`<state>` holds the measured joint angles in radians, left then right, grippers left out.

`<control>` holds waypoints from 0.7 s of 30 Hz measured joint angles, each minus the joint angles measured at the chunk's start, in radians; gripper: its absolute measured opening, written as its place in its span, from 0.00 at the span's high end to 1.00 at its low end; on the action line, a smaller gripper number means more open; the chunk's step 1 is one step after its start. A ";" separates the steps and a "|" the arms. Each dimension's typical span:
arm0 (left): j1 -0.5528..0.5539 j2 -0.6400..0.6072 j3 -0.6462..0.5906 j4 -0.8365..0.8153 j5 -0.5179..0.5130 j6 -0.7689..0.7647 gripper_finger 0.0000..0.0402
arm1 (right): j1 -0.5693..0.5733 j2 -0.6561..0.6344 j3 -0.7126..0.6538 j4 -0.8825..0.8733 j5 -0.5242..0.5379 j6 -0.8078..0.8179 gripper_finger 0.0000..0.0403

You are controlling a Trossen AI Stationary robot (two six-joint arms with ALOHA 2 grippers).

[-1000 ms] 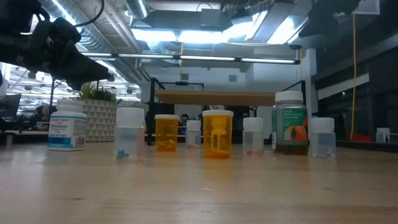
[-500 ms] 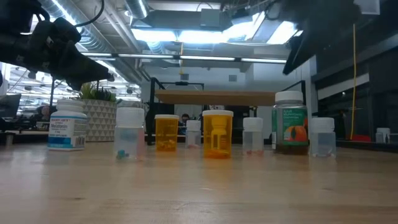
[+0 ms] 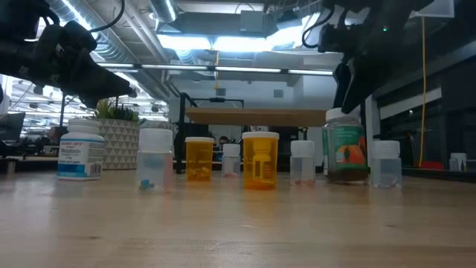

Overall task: Pick and place medicine bottles onto shelf by color
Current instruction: Put the green pill bottle on the shelf

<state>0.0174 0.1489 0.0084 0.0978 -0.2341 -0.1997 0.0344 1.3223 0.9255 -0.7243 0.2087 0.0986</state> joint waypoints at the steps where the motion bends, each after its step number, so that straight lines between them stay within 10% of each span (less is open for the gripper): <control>1: 0.000 0.000 0.000 0.000 0.000 0.000 0.75 | 0.000 -0.002 0.000 0.000 0.000 0.000 0.26; 21: 0.000 0.000 0.000 0.000 0.000 0.000 0.75 | -0.031 0.071 0.001 0.002 -0.023 0.000 0.26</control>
<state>0.0170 0.1488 0.0084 0.0978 -0.2344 -0.1993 0.0033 1.3932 0.9264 -0.7220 0.1860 0.0983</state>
